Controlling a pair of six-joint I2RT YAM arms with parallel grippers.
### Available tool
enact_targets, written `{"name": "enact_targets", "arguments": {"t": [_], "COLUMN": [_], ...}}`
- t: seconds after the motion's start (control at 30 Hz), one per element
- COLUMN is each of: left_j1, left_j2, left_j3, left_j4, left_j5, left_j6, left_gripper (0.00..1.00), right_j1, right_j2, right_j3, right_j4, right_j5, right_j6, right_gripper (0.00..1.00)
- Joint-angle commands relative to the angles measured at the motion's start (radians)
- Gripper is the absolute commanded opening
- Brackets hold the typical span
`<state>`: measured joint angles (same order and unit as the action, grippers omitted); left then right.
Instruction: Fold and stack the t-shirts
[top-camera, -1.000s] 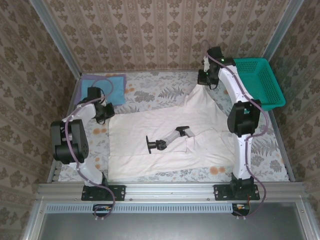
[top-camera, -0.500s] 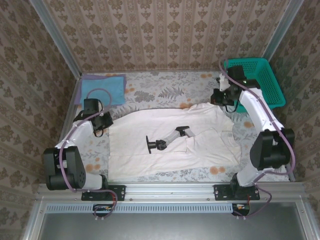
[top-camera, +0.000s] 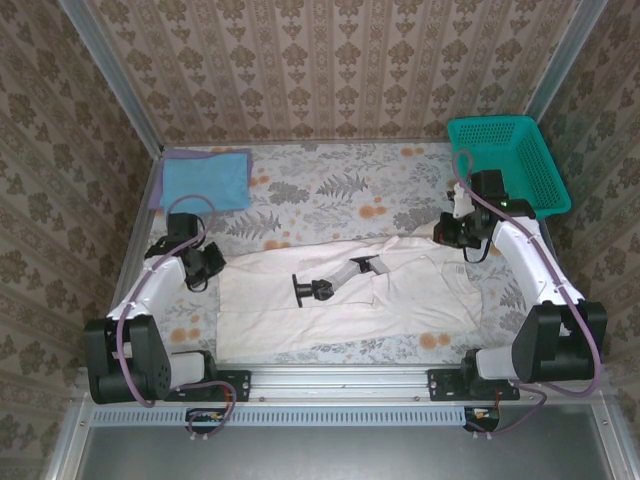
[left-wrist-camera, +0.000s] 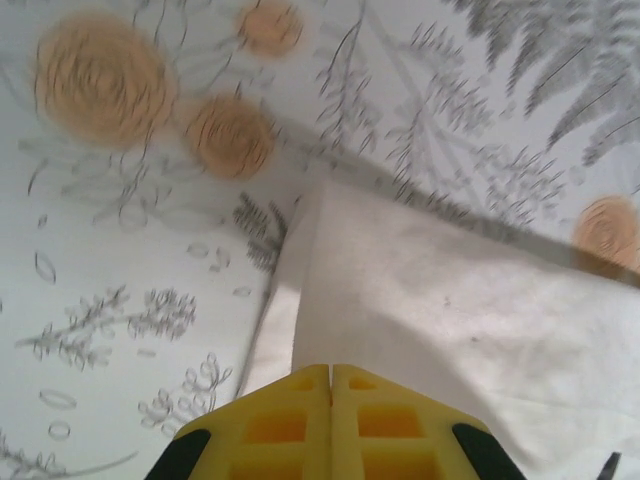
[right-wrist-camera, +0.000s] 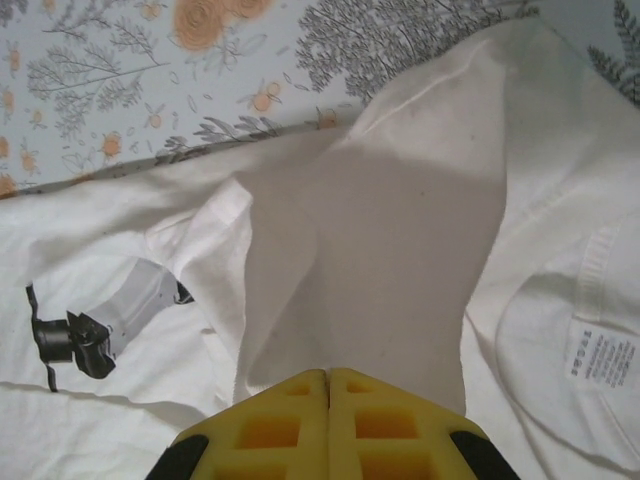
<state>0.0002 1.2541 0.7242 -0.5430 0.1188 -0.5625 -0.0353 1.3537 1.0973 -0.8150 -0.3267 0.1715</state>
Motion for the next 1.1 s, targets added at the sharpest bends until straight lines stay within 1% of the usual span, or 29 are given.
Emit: {"name": "enact_targets", "arguments": {"t": [0.0, 0.07, 0.17, 0.33, 0.37, 0.4, 0.43, 0.47, 0.53, 0.57, 0.63, 0.7, 0.73, 0.8, 0.83, 0.9, 0.93, 1.0, 1.07], "left_j1": [-0.006, -0.006, -0.001, 0.003, 0.003, 0.003, 0.004, 0.007, 0.022, 0.031, 0.038, 0.039, 0.036, 0.024, 0.009, -0.038, -0.072, -0.123, -0.163], "left_j2": [-0.037, -0.049, -0.063, -0.077, -0.08, -0.083, -0.084, -0.084, -0.085, -0.084, -0.076, -0.056, -0.043, -0.003, 0.027, 0.103, 0.145, 0.238, 0.322], "left_j3": [-0.036, -0.055, -0.07, -0.072, -0.069, -0.068, -0.063, -0.056, -0.037, -0.025, 0.014, 0.061, 0.084, 0.131, 0.159, 0.217, 0.249, 0.302, 0.342], "left_j4": [-0.064, -0.078, -0.096, -0.113, -0.124, -0.134, -0.145, -0.157, -0.168, -0.168, -0.171, -0.166, -0.153, -0.128, -0.115, -0.109, -0.114, -0.121, -0.123], "left_j5": [0.005, 0.006, -0.011, -0.014, -0.018, -0.022, -0.03, -0.043, -0.054, -0.049, -0.044, -0.021, 0.013, 0.09, 0.132, 0.183, 0.19, 0.2, 0.197], "left_j6": [-0.073, -0.099, -0.122, -0.133, -0.134, -0.131, -0.128, -0.123, -0.122, -0.12, -0.115, -0.094, -0.073, -0.036, -0.017, 0.018, 0.035, 0.056, 0.061], "left_gripper": [0.01, 0.01, 0.02, 0.05, 0.05, 0.09, 0.17, 0.2, 0.21, 0.26, 0.38, 0.39, 0.4, 0.41, 0.4, 0.37, 0.36, 0.35, 0.35], "right_j1": [-0.018, -0.036, -0.057, -0.098, -0.111, -0.123, -0.136, -0.149, -0.174, -0.185, -0.201, -0.208, -0.208, -0.201, -0.188, -0.136, -0.097, -0.031, 0.026], "right_j2": [-0.035, -0.056, -0.103, -0.181, -0.199, -0.215, -0.237, -0.258, -0.298, -0.309, -0.3, -0.279, -0.26, -0.203, -0.157, -0.059, -0.007, 0.084, 0.172], "right_j3": [-0.048, -0.086, -0.162, -0.296, -0.324, -0.349, -0.376, -0.397, -0.424, -0.427, -0.409, -0.383, -0.37, -0.346, -0.326, -0.263, -0.216, -0.143, -0.078], "right_j4": [0.015, 0.017, 0.034, 0.052, 0.056, 0.065, 0.078, 0.086, 0.091, 0.094, 0.101, 0.134, 0.171, 0.239, 0.263, 0.262, 0.245, 0.222, 0.227], "right_j5": [-0.008, 0.004, -0.013, 0.024, 0.035, 0.034, 0.026, 0.024, 0.036, 0.047, 0.079, 0.096, 0.085, 0.037, 0.015, 0.022, 0.05, 0.117, 0.152], "right_j6": [0.03, 0.063, 0.13, 0.255, 0.28, 0.301, 0.325, 0.346, 0.386, 0.401, 0.418, 0.44, 0.444, 0.454, 0.457, 0.435, 0.409, 0.373, 0.352], "right_gripper": [0.0, 0.0, 0.0, 0.0, 0.04, 0.12, 0.23, 0.34, 0.53, 0.58, 0.61, 0.61, 0.58, 0.51, 0.44, 0.34, 0.3, 0.27, 0.28]}}
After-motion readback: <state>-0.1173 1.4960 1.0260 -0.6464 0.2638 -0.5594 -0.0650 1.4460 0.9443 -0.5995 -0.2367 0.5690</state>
